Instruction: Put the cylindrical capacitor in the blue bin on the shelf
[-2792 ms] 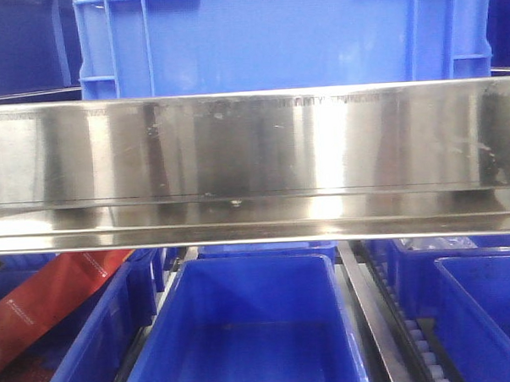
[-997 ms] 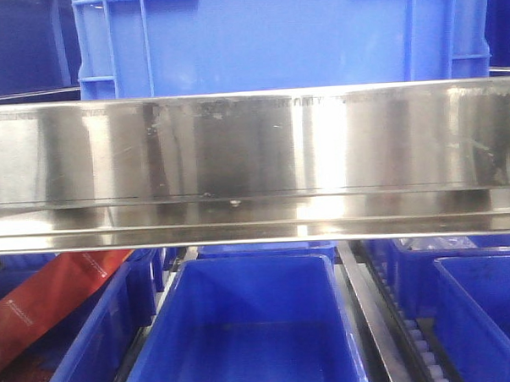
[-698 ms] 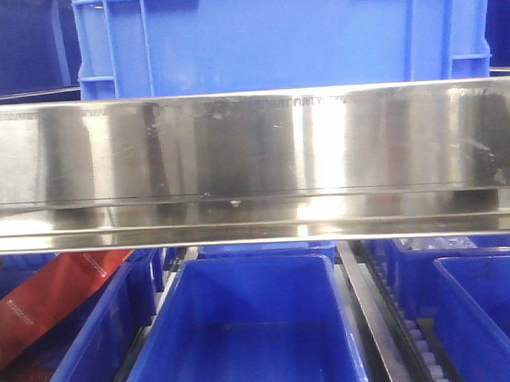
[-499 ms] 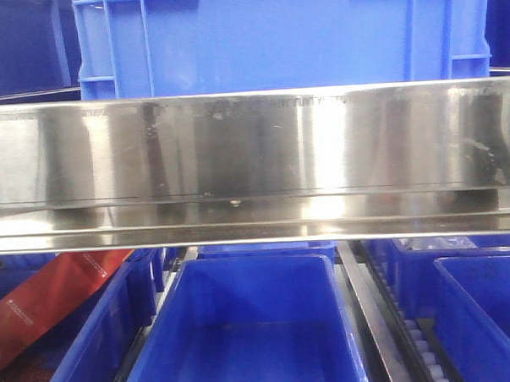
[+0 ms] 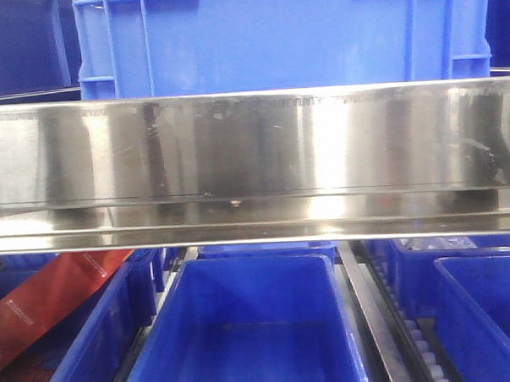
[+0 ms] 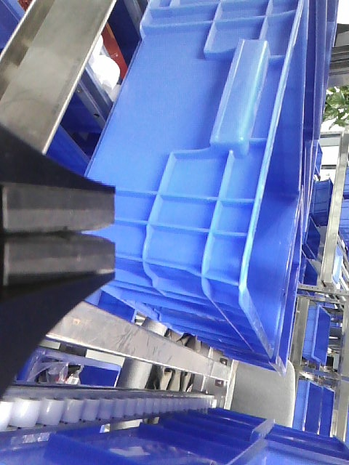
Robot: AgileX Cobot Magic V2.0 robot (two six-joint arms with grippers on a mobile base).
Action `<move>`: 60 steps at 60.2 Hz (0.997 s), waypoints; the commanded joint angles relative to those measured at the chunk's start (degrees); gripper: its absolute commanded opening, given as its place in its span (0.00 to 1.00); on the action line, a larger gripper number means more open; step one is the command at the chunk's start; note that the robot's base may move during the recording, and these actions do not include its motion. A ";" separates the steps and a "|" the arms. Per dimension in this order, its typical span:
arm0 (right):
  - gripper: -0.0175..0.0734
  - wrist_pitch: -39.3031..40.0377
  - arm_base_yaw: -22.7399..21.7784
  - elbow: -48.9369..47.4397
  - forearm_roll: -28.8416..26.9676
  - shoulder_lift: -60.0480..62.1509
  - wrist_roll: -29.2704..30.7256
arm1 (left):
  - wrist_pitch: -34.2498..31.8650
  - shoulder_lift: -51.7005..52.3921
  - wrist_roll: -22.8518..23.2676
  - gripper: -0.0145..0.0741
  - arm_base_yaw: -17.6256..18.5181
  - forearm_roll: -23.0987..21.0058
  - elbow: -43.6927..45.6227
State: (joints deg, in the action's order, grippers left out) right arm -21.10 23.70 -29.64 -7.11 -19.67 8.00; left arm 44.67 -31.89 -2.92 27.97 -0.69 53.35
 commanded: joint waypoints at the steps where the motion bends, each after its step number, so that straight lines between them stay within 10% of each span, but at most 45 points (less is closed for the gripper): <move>1: 0.02 1.49 0.12 0.13 0.45 0.37 -0.14 | -1.12 0.29 0.54 0.04 -0.31 -0.03 -0.13; 14: 0.02 1.49 0.12 0.13 0.45 0.37 -0.14 | -2.20 1.47 0.54 0.04 -1.52 2.72 -1.12; 41: 0.02 1.61 0.12 0.13 0.45 0.37 -0.14 | -35.51 26.03 0.54 0.04 -18.59 0.69 -40.11; 60: 0.02 2.11 0.12 0.13 0.45 0.37 -0.14 | -39.83 31.89 0.54 0.04 -20.30 0.69 -53.35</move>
State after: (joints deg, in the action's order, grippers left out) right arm -20.76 23.70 -29.64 -7.11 -19.57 8.00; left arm 5.23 -0.45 -2.87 7.70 0.44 0.41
